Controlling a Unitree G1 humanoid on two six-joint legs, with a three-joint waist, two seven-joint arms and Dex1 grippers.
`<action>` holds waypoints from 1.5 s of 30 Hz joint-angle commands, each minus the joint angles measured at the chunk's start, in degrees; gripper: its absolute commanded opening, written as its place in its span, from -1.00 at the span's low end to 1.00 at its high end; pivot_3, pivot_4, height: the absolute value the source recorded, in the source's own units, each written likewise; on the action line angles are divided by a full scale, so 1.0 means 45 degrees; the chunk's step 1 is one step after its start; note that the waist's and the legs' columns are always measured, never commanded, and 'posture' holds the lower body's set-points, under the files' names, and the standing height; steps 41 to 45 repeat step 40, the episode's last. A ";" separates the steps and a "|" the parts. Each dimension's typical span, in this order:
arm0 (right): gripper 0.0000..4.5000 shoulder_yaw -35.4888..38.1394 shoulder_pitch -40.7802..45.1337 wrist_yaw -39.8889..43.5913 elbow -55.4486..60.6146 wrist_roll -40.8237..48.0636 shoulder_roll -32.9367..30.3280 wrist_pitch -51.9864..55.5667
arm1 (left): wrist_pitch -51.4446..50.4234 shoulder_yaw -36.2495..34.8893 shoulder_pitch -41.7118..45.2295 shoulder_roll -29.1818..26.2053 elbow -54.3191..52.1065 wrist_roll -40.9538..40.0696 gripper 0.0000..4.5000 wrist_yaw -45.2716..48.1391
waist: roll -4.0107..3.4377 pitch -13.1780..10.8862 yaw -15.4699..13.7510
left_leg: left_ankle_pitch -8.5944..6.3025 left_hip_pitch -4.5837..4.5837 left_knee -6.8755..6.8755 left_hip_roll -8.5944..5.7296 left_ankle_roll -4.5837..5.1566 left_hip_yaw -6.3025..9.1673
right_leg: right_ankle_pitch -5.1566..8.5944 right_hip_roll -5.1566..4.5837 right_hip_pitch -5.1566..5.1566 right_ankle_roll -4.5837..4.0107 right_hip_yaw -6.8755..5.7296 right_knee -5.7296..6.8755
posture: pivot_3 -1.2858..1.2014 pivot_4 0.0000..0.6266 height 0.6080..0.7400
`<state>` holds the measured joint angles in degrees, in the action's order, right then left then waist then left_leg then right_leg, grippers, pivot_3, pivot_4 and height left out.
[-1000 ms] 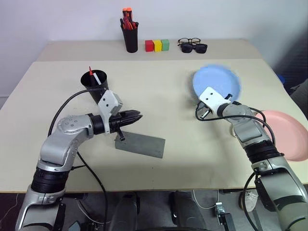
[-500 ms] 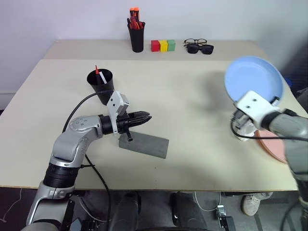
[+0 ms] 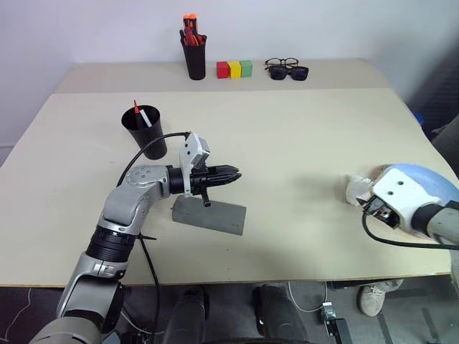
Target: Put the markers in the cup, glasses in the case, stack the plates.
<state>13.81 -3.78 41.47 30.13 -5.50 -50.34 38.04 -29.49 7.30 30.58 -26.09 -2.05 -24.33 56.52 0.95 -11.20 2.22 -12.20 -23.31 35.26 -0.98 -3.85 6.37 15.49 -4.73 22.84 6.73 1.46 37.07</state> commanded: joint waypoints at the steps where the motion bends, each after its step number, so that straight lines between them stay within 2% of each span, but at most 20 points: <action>1: 0.28 -0.1116 0.0680 -0.0824 -0.1347 -0.0537 0.0356 -0.0670 | -0.0196 -0.0686 -0.0468 -0.0275 -0.1110 -0.0281 -0.74 -0.0455 | 0.0001 0.0000 0.0009 | 0.0000 0.0001 -0.0001 -0.0001 0.0000 0.0001 | 0.0000 0.0000 0.0000 0.0000 0.0000 -0.0001 | 0.03 -0.52 1.00; 4: 0.28 -0.1549 0.1172 -0.1457 -0.2644 -0.1050 0.0312 -0.0949 | -0.0417 -0.0772 -0.0757 -0.0276 -0.1551 -0.0338 -0.74 -0.0757 | -0.0003 -0.0001 -0.0052 | 0.0000 0.0000 0.0001 -0.0003 0.0000 0.0002 | 0.0000 -0.0003 0.0003 0.0000 0.0000 0.0004 | 0.03 -0.52 1.00; 5: 0.18 -0.1613 0.1305 -0.1577 -0.2993 -0.1133 0.0269 -0.0932 | -0.0493 -0.0804 -0.0844 -0.0268 -0.1697 -0.0356 -0.74 -0.0852 | -0.0001 0.0000 -0.0078 | 0.0000 -0.0004 0.0003 -0.0006 0.0000 0.0001 | 0.0000 -0.0005 0.0003 0.0000 0.0000 0.0002 | 0.03 -0.52 1.00; 8: -0.30 -0.1655 0.1481 -0.1591 -0.3372 -0.1094 0.0248 -0.0957 | -0.0640 -0.0911 -0.0962 -0.0245 -0.1889 -0.0458 -0.74 -0.1036 | 0.0000 0.0000 -0.0242 | 0.0000 -0.0004 0.0003 -0.0008 0.0000 0.0001 | -0.0001 -0.0007 -0.0002 0.0001 0.0000 -0.0009 | 0.03 -0.52 1.00; 11: -0.98 -0.1480 0.1572 -0.1685 -0.3163 -0.1135 0.0234 -0.0931 | -0.0583 -0.0829 -0.0848 -0.0180 -0.1730 -0.0467 -0.74 -0.1120 | -0.0002 -0.0001 -0.0275 | -0.0001 -0.0003 -0.0003 -0.0007 0.0001 0.0003 | 0.0000 -0.0005 0.0005 0.0000 -0.0001 -0.0005 | 0.03 -0.52 1.00; 16: -0.98 -0.0698 0.1682 -0.1920 -0.2260 -0.1380 -0.0140 -0.0541 | -0.0365 -0.0876 -0.0639 -0.0094 -0.1292 -0.0459 -0.74 -0.1102 | -0.0003 -0.0001 -0.0279 | -0.0001 -0.0004 -0.0002 -0.0008 0.0001 0.0002 | -0.0001 -0.0005 0.0004 0.0001 -0.0002 -0.0005 | 0.03 -0.52 1.00; 21: -0.98 0.0482 0.1582 -0.2162 -0.1844 -0.2013 -0.0985 0.1090 | -0.0003 -0.1161 -0.0477 0.0046 -0.0510 -0.0296 -0.74 -0.1366 | -0.0002 -0.0001 -0.0315 | -0.0001 -0.0006 0.0000 -0.0010 0.0001 0.0002 | -0.0001 -0.0006 0.0004 0.0002 -0.0001 -0.0006 | 0.03 -0.52 1.00; 24: -0.59 0.0717 0.0605 -0.2000 -0.2198 -0.2584 -0.1779 0.1565 | 0.0375 -0.1265 -0.0657 -0.0086 -0.0259 -0.0129 -0.74 -0.1355 | 0.0003 0.0003 -0.0353 | -0.0001 -0.0007 -0.0002 -0.0011 0.0002 0.0001 | 0.0000 -0.0007 0.0003 0.0001 -0.0003 -0.0009 | 0.03 -0.52 1.00; 29: 0.52 0.0178 0.1433 -0.2385 -0.2624 -0.2344 -0.1599 0.0732 | 0.0649 -0.1353 -0.0940 -0.0166 -0.0321 0.0164 -0.74 -0.1707 | -0.0004 0.0005 -0.0195 | -0.0003 0.0000 0.0003 -0.0009 0.0006 -0.0009 | -0.0001 -0.0009 -0.0001 0.0002 0.0002 -0.0012 | 0.03 -0.52 1.00; 31: 0.52 -0.0070 0.2121 -0.2266 -0.2626 -0.1809 -0.1144 0.0461 | 0.0644 -0.1672 -0.1280 -0.0247 -0.0614 0.0110 -0.74 -0.2020 | -0.0025 0.0015 -0.0106 | -0.0004 0.0007 0.0000 -0.0004 0.0006 -0.0009 | 0.0000 -0.0005 0.0000 0.0000 0.0002 -0.0005 | 0.03 -0.52 1.00; 34: 0.52 -0.0161 0.3280 -0.1852 -0.2668 -0.0324 0.0247 0.0012 | 0.0619 -0.2414 -0.1972 -0.0339 -0.1121 -0.0048 -0.74 -0.2653 | -0.0021 0.0014 0.0043 | -0.0003 0.0008 -0.0005 0.0005 0.0006 0.0001 | 0.0000 0.0005 0.0000 0.0000 0.0000 0.0004 | 0.03 -0.52 1.00; 38: 0.52 -0.0312 0.3914 -0.1098 -0.2710 0.1393 0.1685 -0.0876 | 0.0674 -0.3722 -0.3273 -0.0658 -0.1818 0.0000 -0.74 -0.3634 | -0.0021 0.0013 0.0040 | -0.0003 0.0002 -0.0001 0.0003 0.0006 0.0007 | -0.0001 0.0003 -0.0001 0.0000 -0.0001 0.0004 | 0.03 -0.52 1.00; 40: 0.52 -0.0563 0.4113 -0.0504 -0.2852 0.2166 0.2094 -0.1260 | 0.1019 -0.4353 -0.4197 -0.1055 -0.2155 0.0427 -0.74 -0.4057 | -0.0022 0.0013 0.0029 | -0.0004 0.0003 -0.0004 0.0001 0.0006 0.0006 | -0.0001 -0.0001 0.0001 0.0000 -0.0001 0.0004 | 0.03 -0.52 1.00; 45: 0.52 -0.0563 0.4113 -0.0504 -0.2852 0.2166 0.2094 -0.1260 | 0.1019 -0.4353 -0.4197 -0.1055 -0.2155 0.0427 -0.74 -0.4057 | -0.0022 0.0013 0.0029 | -0.0004 0.0003 -0.0004 0.0001 0.0006 0.0006 | -0.0001 -0.0001 0.0001 0.0000 -0.0001 0.0004 | 0.03 -0.52 1.00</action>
